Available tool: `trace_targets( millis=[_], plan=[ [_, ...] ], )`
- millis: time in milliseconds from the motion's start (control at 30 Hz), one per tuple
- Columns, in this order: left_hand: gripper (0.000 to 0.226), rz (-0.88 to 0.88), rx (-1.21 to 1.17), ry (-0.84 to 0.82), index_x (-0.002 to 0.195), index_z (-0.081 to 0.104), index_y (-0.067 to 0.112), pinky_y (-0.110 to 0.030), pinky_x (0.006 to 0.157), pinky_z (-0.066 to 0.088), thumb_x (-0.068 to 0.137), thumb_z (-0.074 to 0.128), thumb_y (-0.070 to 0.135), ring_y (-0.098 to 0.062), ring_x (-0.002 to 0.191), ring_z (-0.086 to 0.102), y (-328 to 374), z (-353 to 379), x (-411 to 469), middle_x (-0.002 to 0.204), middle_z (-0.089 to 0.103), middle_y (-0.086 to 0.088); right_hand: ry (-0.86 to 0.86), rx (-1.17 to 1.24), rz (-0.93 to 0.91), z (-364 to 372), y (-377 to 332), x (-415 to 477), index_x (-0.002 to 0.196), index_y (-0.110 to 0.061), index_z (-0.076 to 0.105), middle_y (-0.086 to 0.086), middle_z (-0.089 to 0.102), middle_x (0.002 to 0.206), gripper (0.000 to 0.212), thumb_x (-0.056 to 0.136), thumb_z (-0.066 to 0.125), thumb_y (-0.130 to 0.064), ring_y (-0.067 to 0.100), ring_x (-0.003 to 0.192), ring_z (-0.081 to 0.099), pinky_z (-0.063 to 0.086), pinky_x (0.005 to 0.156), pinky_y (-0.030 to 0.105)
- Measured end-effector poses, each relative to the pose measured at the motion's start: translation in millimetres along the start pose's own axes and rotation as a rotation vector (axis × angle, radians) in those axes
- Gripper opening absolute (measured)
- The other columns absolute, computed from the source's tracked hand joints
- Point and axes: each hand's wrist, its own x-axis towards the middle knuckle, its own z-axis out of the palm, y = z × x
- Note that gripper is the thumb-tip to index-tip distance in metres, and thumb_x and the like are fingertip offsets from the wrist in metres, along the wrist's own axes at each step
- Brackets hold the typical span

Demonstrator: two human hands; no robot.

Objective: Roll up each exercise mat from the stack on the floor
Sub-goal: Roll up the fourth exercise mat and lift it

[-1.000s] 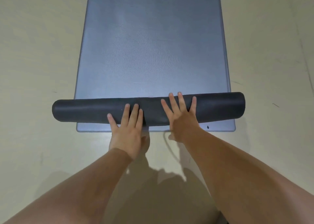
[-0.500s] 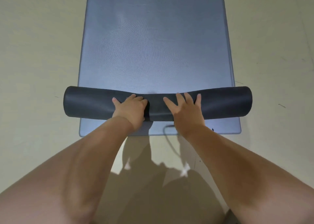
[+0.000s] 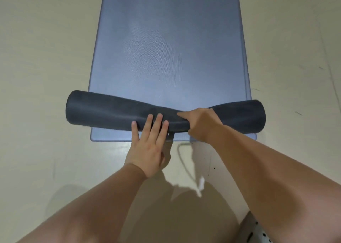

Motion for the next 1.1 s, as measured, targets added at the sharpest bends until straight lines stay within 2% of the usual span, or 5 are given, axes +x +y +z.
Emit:
trace_targets(
  millis=[167,333,600,767,1100],
  plan=[
    [0.115,0.048,0.003,0.001,0.159,0.011,0.006,-0.071,0.116,0.005,0.073,0.073,0.049,-0.042,0.154,0.009,3,7,-17,0.167,0.008,-0.02,-0.249,0.045,-0.07,-15,0,-8,0.115,-0.036,0.069,-0.008,0.069,0.1,0.035,0.085,0.067,-0.018,0.02,0.095,0.065,0.056,0.086,0.039],
    [0.134,-0.072,0.044,-0.176,0.152,-0.032,0.01,-0.069,0.114,-0.015,0.077,0.053,0.081,-0.038,0.151,-0.023,4,0,13,0.164,-0.026,-0.016,-0.326,0.064,-0.034,-24,7,22,0.129,-0.036,0.06,-0.004,0.062,0.12,0.054,0.08,0.077,-0.018,0.021,0.106,0.059,0.053,0.097,0.044],
    [0.149,-0.089,-0.024,-0.223,0.159,-0.017,0.015,-0.067,0.117,-0.012,0.057,0.059,0.093,-0.033,0.153,-0.02,-16,-25,79,0.168,-0.017,-0.009,0.351,-0.188,0.06,27,-6,-24,0.166,-0.028,0.006,0.014,0.005,0.173,0.091,0.095,0.06,-0.041,0.039,0.159,0.002,0.005,0.123,0.07],
    [0.154,-0.09,-0.016,-0.265,0.16,-0.009,0.017,-0.069,0.117,-0.008,0.048,0.059,0.096,-0.035,0.153,-0.02,-23,-38,107,0.169,-0.014,-0.007,0.195,-0.157,0.182,76,-19,-32,0.156,-0.021,-0.033,0.016,-0.045,0.16,0.113,0.094,0.053,-0.06,0.044,0.15,-0.035,-0.005,0.115,0.079],
    [0.127,-0.163,0.058,-0.173,0.153,-0.025,0.008,-0.07,0.117,-0.005,0.079,0.048,0.081,-0.038,0.149,-0.031,-23,-4,54,0.162,-0.032,-0.015,0.183,-0.194,0.189,16,7,47,0.161,-0.024,-0.024,0.012,-0.024,0.171,0.145,0.071,0.078,-0.076,0.042,0.156,-0.02,-0.001,0.115,0.081]
  ],
)
